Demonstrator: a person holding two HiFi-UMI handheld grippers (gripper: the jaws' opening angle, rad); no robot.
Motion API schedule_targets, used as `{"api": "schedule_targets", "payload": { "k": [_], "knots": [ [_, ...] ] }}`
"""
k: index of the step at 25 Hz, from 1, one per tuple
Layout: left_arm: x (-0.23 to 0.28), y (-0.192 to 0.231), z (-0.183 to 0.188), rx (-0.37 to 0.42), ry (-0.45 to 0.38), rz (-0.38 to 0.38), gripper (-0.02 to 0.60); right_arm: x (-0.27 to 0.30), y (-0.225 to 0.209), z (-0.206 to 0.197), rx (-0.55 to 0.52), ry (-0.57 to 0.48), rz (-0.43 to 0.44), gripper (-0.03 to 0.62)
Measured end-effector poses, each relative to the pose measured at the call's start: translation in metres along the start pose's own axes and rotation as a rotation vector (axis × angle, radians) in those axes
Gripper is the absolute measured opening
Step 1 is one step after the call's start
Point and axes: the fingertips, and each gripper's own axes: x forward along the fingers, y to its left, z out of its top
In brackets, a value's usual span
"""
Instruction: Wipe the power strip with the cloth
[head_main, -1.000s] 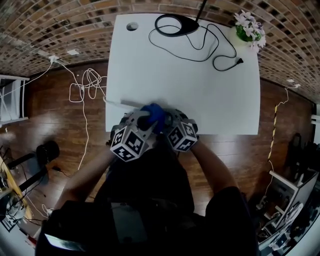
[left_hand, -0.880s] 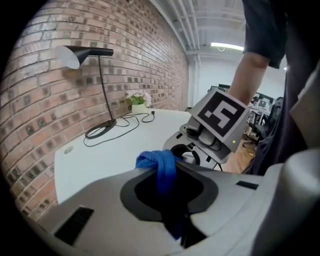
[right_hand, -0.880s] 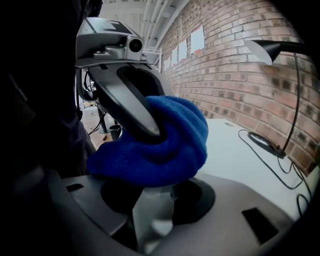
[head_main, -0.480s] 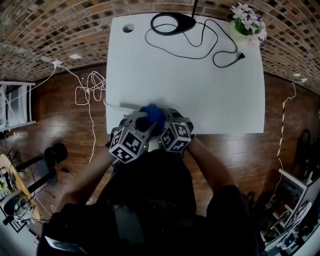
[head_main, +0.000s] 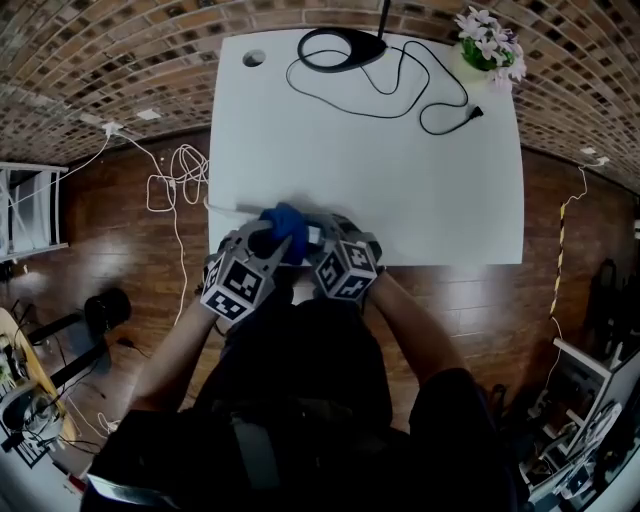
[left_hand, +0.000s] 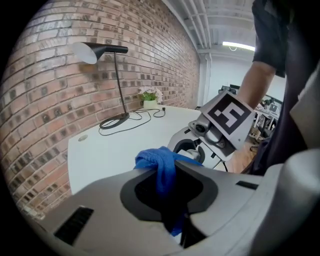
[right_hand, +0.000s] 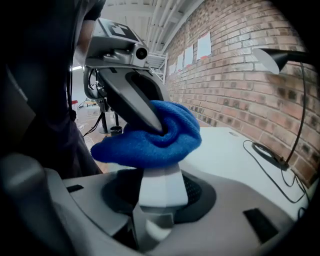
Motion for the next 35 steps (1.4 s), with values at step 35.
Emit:
{"api": "schedule_targets", "payload": {
  "k": [35],
  "knots": [
    [-0.059,0.097,-0.057,0.032,0.06,0.31,0.061,0.003,-0.001,-0.001,0.1,0.078,0.041,0.156]
  ]
}}
